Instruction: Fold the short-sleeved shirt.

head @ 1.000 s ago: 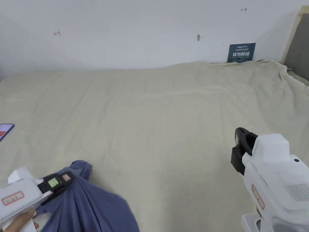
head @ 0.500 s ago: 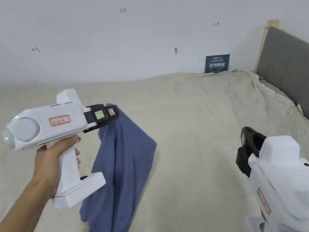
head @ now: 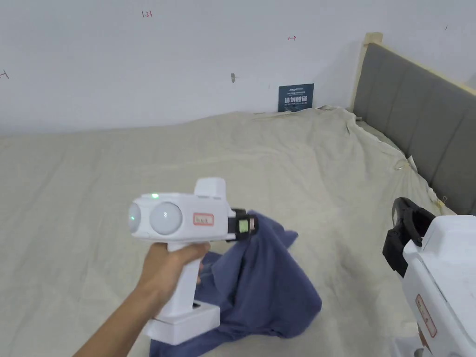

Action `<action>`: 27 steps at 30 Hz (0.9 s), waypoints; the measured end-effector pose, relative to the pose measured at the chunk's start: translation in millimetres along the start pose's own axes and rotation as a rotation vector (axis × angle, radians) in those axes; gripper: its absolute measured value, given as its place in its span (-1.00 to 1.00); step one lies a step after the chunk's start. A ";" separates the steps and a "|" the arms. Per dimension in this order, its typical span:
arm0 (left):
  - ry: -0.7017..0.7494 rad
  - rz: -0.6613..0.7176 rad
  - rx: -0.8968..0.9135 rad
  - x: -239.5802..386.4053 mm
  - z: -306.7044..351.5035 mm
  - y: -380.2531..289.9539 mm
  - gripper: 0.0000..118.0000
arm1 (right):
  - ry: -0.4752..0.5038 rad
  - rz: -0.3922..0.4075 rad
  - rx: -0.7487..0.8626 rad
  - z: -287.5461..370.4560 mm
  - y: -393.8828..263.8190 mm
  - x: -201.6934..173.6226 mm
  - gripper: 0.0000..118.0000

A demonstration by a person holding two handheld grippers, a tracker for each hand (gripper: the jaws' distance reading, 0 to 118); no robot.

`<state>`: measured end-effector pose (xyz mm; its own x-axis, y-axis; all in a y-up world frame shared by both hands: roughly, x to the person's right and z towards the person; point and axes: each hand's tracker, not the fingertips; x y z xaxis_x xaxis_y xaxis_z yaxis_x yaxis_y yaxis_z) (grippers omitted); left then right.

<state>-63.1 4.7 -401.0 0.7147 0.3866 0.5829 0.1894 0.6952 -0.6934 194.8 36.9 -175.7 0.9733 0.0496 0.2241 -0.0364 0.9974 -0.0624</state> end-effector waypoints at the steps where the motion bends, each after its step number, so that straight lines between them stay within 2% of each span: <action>1: 0.017 0.001 -0.040 -3.3 -12.3 -10.2 -1.00 | -0.003 0.001 -0.006 0.5 -2.1 2.2 -1.00; 12: 0.257 -0.015 -0.400 -46.7 -100.3 -114.3 -1.00 | 0.006 -0.004 -0.055 -1.4 -18.9 1.5 -1.00; 16: 0.229 0.116 -0.325 -60.3 -94.3 -121.6 -1.00 | 0.024 0.001 -0.074 -4.8 -24.1 -4.1 -1.00; 17: 0.218 0.139 -0.320 -63.4 -93.3 -120.8 -0.93 | 0.028 0.001 -0.077 -5.2 -24.7 -5.5 -1.00; 20: 0.205 0.110 -0.303 -66.7 -82.6 -119.4 -0.61 | 0.038 -0.002 -0.080 -5.2 -24.0 -9.5 -1.00; 22: 0.229 0.123 -0.231 -65.5 -69.1 -116.9 -0.03 | 0.043 -0.004 -0.073 -3.8 -24.5 -10.7 -1.00; 24: 0.237 0.134 -0.142 -62.1 -49.0 -111.6 0.76 | 0.052 -0.001 -0.068 -4.1 -22.5 -12.5 -1.00; 25: 0.234 0.135 -0.096 -61.2 -39.5 -108.2 0.98 | 0.057 0.002 -0.067 -2.2 -18.2 -16.2 -1.00; 27: 0.226 0.100 0.019 -56.0 -12.9 -97.2 1.00 | 0.063 0.008 -0.062 -1.9 -13.8 -20.3 -1.00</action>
<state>-112.8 -92.4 -371.7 0.8620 0.3102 0.4008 0.0989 0.6727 -0.7333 176.0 22.1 -181.2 0.9854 0.0519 0.1621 -0.0317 0.9917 -0.1248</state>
